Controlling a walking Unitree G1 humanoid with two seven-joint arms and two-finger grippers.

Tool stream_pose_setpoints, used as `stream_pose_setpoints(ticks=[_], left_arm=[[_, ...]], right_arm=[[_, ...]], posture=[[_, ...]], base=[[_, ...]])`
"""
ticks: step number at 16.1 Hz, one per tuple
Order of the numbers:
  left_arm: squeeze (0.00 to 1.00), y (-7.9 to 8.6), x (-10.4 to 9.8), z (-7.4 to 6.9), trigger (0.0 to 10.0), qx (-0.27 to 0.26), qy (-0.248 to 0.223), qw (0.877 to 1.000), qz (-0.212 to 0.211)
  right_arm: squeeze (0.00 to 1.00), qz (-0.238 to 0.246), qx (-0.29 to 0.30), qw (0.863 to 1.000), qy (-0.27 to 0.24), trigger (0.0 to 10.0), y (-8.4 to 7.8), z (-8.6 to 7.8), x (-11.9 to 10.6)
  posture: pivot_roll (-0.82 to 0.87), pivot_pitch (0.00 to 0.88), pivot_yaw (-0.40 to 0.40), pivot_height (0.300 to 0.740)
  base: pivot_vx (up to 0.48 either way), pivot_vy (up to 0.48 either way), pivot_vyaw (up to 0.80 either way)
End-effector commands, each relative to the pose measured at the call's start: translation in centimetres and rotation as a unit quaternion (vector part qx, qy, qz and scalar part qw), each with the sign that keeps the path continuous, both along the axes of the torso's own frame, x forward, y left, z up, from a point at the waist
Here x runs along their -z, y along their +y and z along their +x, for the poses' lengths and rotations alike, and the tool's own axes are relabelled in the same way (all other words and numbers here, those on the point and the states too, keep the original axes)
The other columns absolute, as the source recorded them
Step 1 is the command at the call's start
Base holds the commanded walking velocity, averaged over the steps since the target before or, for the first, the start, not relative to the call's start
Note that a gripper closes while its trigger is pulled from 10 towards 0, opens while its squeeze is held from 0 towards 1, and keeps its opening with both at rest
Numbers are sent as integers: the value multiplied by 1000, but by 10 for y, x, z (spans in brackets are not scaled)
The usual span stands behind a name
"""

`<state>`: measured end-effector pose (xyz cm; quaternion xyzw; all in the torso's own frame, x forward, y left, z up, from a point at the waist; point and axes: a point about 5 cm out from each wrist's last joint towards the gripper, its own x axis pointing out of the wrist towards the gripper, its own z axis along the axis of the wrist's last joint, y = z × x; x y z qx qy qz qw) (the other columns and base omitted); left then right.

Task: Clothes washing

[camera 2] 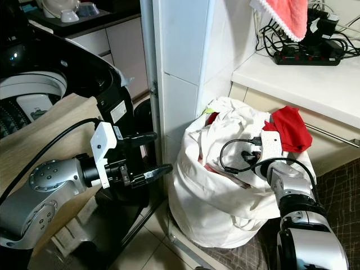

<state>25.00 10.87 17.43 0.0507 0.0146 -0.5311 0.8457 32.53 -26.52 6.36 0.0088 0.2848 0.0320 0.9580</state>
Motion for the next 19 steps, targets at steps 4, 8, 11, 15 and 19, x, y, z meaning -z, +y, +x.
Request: stream_pose_setpoints(ticks=[4,8,11,15,19], left_arm=[[0,-1,-2,3,10000,0,-4,1000,4],[0,3,-7,5,10000,-13,-14,1000,-3],[0,2,-12,10,10000,-30,-24,999,-17],[20,-20,-41,28,10000,-33,-77,991,-103],[1000,-55,-41,31,10000,23,-55,989,-132]], right_arm=[[0,31,3,999,-29,0,3,7,-10],[0,108,-24,983,-149,0,7,18,-61],[0,122,-102,963,-216,0,13,-1,-105],[0,241,-266,873,-331,0,42,-49,-182],[0,327,-357,795,-365,0,65,-74,-213]], posture=[[-69,0,17,740],[-64,0,13,740],[-72,0,15,740],[-102,0,27,740],[-115,0,28,740]], base=[[0,0,0],[0,0,0],[0,0,0],[0,0,0],[0,0,0]])
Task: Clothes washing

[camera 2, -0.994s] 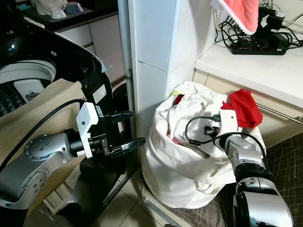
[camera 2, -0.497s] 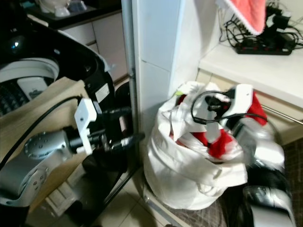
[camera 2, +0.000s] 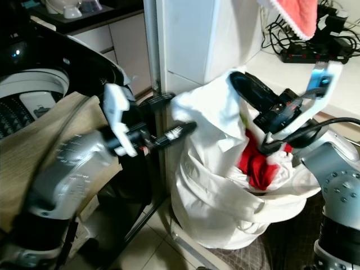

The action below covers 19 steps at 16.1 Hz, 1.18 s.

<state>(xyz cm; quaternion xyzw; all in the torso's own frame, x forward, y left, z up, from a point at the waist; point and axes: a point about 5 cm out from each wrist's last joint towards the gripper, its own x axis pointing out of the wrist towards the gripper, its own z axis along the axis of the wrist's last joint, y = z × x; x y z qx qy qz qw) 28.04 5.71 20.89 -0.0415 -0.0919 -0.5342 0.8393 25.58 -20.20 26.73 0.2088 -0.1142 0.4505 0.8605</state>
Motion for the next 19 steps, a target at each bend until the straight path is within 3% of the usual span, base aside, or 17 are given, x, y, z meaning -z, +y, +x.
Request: stream_pose_setpoints(ticks=[1,4,8,9,10,11,12,15,19], left_arm=[[1000,-10,-8,0,10000,22,-19,1000,-8],[1000,-30,-21,-8,10000,83,5,993,-80],[1000,-42,-25,-15,10000,112,-2,989,-100],[867,-46,-21,-17,10000,119,-6,988,-99],[467,-47,-20,-18,9647,123,-1,987,-102],[467,-47,-20,-18,9647,124,2,987,-104],[0,-45,-20,-18,0,122,14,986,-115],[0,-36,-23,-19,0,134,26,980,-145],[0,-34,-23,-22,0,139,35,978,-153]], right_arm=[[0,18,-31,999,-19,0,5,-10,-12],[0,15,-61,998,-9,0,13,-15,-11],[0,7,-58,998,13,0,17,-13,-5],[0,10,-60,998,16,0,19,-14,-5],[0,10,-61,998,17,0,19,-14,-5],[0,9,-61,998,17,0,20,-14,-5],[0,6,-57,998,20,0,19,-14,-3],[0,4,-44,999,30,0,19,-12,0],[0,3,-33,999,35,0,18,-10,1]], posture=[[-115,0,27,740],[-114,0,22,740],[-106,0,15,740],[-106,0,15,740],[-106,0,15,740],[-108,0,20,740],[-108,0,22,740],[-101,0,20,740],[-97,0,19,740]], base=[[0,0,0],[0,0,0],[0,0,0],[0,0,0],[0,0,0],[0,0,0],[0,0,0],[0,0,0],[0,0,0]])
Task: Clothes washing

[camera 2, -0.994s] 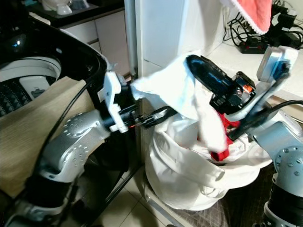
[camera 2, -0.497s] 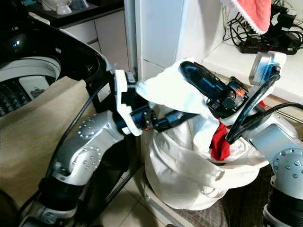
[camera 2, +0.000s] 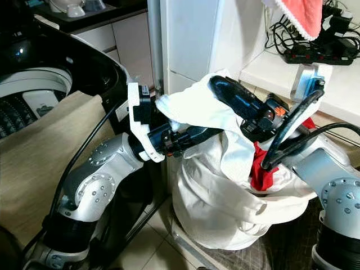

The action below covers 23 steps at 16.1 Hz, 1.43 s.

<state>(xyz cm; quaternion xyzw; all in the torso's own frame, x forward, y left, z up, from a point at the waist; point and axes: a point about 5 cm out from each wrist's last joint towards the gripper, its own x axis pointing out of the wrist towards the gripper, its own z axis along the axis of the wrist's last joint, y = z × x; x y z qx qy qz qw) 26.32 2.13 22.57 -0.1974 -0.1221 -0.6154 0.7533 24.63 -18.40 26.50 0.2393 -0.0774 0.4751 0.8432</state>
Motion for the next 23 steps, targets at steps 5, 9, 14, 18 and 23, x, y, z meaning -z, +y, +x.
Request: stream_pose_setpoints(ticks=[5,9,14,18,23], left_arm=[[0,5,-9,-4,0,7,-8,1000,-25],[0,8,-9,-2,0,5,-9,1000,-26],[0,10,-10,-1,0,1,-11,1000,-26],[0,23,-16,9,0,-37,-23,999,-32],[0,82,-58,40,0,-173,-90,980,-32]], right_arm=[[0,-18,9,1000,2,0,3,0,1],[0,-23,8,1000,3,0,5,0,2],[0,-25,11,1000,3,0,5,0,3],[1000,-33,15,999,13,10000,7,2,6],[0,-52,22,998,-9,10000,4,-3,2]], posture=[[-98,0,19,740],[-97,0,20,740],[-95,0,24,740],[-93,0,25,740],[-87,0,28,740]], base=[[0,0,0],[0,0,0],[0,0,0],[0,0,0],[0,0,0]])
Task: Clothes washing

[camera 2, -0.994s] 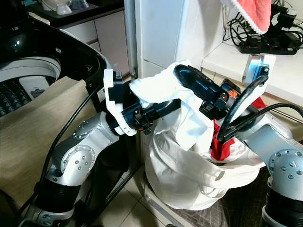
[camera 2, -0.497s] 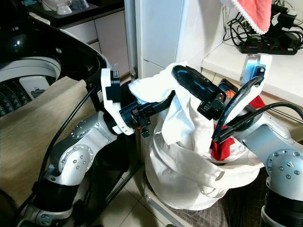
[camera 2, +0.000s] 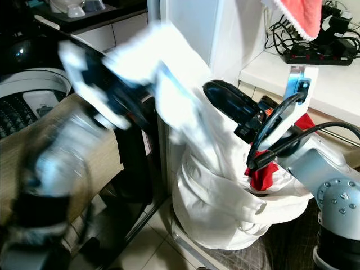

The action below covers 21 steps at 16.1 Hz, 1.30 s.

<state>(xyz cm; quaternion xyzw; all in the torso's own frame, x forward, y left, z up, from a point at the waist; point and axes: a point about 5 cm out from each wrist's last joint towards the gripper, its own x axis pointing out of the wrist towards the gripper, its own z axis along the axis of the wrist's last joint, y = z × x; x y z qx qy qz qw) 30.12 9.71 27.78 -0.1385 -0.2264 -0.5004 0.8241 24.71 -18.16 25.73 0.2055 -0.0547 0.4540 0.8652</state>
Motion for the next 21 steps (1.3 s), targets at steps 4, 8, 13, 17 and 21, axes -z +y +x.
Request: stream_pose_setpoints(ticks=[4,8,13,17,21], left_arm=[[0,67,-61,47,0,-303,-101,939,124],[0,128,-180,42,0,-523,-243,813,76],[0,156,-166,60,0,-659,-241,695,157],[0,181,-50,100,10000,-595,114,737,301],[1000,199,-8,95,10000,-560,232,742,286]], right_arm=[[0,-36,-18,999,-29,10000,10,-6,-3],[0,-42,-12,998,-49,10000,18,0,-8],[0,-51,-14,997,-55,10000,26,-7,-5],[0,-182,-57,982,1,10000,52,-10,32],[0,-170,-67,983,-22,10000,73,-10,28]], posture=[[-75,0,21,740],[-75,0,36,740],[-91,0,48,740],[-91,0,38,740],[-90,0,35,740]], base=[[0,0,0],[0,0,0],[0,0,0],[0,0,0],[0,0,0]])
